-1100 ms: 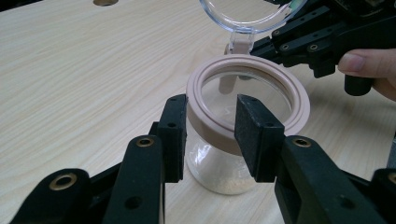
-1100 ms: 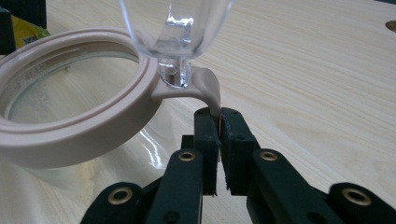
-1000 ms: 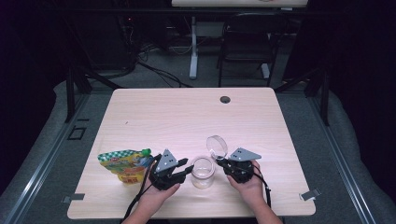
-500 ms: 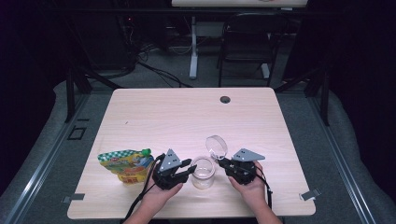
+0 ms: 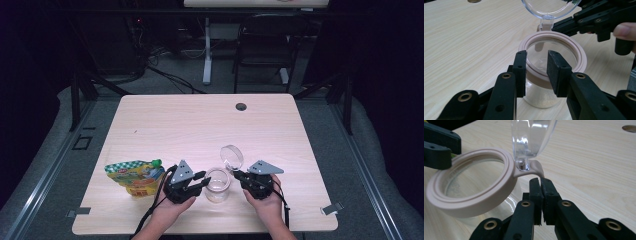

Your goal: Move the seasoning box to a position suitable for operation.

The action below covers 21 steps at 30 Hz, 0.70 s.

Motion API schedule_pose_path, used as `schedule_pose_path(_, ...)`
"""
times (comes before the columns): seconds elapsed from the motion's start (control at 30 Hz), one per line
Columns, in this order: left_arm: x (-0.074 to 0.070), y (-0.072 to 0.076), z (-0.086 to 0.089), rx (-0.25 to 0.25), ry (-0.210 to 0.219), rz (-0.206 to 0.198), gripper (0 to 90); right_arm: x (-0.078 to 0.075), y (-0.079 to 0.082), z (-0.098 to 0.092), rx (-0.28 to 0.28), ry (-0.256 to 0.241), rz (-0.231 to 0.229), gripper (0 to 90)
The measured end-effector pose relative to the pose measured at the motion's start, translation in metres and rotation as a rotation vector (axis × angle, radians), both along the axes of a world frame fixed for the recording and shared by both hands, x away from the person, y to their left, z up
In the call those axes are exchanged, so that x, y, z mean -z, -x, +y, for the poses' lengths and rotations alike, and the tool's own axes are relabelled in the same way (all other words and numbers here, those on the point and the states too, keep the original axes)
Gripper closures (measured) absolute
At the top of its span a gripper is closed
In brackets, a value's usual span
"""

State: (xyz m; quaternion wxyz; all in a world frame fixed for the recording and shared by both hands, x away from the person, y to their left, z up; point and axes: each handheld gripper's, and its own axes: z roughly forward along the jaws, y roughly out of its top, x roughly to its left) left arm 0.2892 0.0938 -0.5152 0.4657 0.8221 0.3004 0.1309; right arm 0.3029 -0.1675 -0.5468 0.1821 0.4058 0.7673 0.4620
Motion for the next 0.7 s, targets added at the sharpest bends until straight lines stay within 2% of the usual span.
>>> schedule_pose_path(0.17, 0.0, 0.0, 0.0, -0.003, 0.006, 0.002, 69.1, 0.003, -0.004, 0.002, 0.009, 0.013, 0.002, 89.3)
schedule_pose_path(0.53, -0.001, 0.002, 0.002, -0.018, 0.013, 0.003, 69.0, 0.006, -0.017, 0.003, -0.003, -0.062, 0.031, 89.1)
schedule_pose_path(0.7, -0.002, 0.005, 0.002, -0.024, 0.015, 0.01, 68.9, 0.006, -0.021, 0.005, -0.014, -0.059, 0.026, 86.8)
